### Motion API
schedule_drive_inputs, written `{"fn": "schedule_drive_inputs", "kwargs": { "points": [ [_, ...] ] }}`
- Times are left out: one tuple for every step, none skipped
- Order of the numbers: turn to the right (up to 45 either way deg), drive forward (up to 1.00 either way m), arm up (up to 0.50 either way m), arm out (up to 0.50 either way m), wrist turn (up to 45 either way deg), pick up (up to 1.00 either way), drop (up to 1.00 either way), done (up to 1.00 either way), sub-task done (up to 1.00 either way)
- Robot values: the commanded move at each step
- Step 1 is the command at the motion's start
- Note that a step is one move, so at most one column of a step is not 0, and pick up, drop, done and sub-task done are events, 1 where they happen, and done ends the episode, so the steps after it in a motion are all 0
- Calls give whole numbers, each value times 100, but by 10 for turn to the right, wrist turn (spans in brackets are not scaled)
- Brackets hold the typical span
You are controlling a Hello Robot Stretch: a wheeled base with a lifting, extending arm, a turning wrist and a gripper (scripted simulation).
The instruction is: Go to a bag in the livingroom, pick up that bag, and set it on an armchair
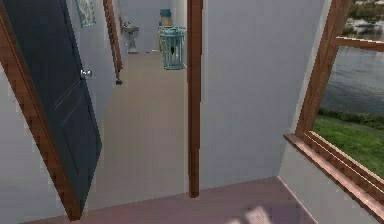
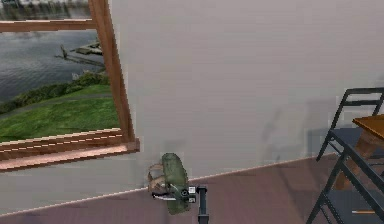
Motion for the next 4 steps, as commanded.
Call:
{"fn": "schedule_drive_inputs", "kwargs": {
  "points": [
    [0, 0, 0, 0, 120, 0, 0, 0, 0],
    [0, 0, -30, 0, 0, 0, 0, 0, 0],
    [0, 0, 0, 0, 0, 100, 0, 0, 0],
    [0, 0, 10, 0, 0, 0, 0, 0, 0]
  ]
}}
